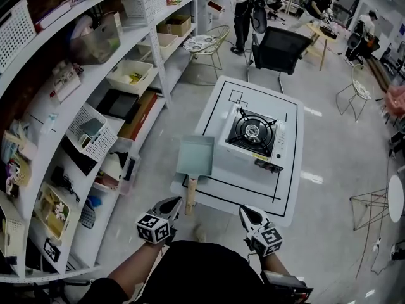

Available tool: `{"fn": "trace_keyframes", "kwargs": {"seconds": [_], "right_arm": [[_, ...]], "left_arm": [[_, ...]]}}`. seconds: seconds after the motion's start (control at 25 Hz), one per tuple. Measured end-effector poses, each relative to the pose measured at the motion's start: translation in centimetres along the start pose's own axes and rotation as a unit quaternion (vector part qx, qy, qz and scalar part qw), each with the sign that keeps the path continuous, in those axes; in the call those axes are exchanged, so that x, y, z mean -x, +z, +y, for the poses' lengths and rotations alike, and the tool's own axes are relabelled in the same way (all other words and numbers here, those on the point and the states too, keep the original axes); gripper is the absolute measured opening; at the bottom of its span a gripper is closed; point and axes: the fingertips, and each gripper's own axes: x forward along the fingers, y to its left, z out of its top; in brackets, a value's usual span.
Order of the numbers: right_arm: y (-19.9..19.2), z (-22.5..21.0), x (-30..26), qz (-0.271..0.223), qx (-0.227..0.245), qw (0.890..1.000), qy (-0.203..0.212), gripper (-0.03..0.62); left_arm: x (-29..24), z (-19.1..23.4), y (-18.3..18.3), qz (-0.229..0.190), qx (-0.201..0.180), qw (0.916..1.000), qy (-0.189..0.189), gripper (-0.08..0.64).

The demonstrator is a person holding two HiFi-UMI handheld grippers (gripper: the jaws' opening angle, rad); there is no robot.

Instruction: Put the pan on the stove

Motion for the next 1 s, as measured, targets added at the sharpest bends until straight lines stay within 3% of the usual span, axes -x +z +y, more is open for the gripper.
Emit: {"fn": "trace_keyframes", "kwargs": {"seconds": [0.36,0.64,1.0], "right_arm": [[0.6,-0.6,-3.1,0.005,0.0,1.0,-0.021,0.026],[0.7,-0.3,-3.1,0.015,-0.001,0.999,-0.037,0.026],[0.5,-1.3,-3.8,0.019,-0.005,0.999,-0.037,0.026]], "left_arm": [[-2.4,3.1,-1.3,0.054,0.067,0.9955,-0.039,0.009],[-3.6,4.5,-2.5,0.078,0.17,0.9802,-0.066,0.009],[-5.2,5.2,-2.8,0.107,0.201,0.9707,-0.076,0.012]]}}
